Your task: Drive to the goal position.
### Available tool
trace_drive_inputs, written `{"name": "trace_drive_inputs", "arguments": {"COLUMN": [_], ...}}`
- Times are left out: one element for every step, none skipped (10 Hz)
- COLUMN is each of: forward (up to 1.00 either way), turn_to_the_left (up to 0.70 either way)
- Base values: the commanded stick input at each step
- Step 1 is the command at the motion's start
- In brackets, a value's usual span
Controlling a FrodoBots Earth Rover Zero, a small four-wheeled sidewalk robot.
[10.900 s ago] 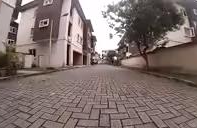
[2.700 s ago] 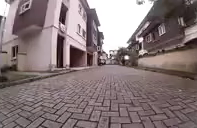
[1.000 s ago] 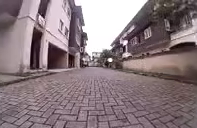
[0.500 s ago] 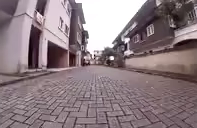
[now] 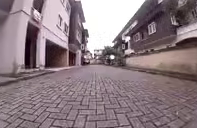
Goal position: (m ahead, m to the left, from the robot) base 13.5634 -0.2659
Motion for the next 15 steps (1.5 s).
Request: {"name": "trace_drive_inputs", "arguments": {"forward": [0.7,0.7,0.7,0.7,0.7,0.7,0.7,0.7,0.7,0.7,0.7,0.7,0.7,0.7,0.7], "turn_to_the_left": [0.0,0.0,0.0,0.0,0.0,0.0,0.0,0.0,0.0,0.0,0.0,0.0,0.0,0.0,0.0]}}
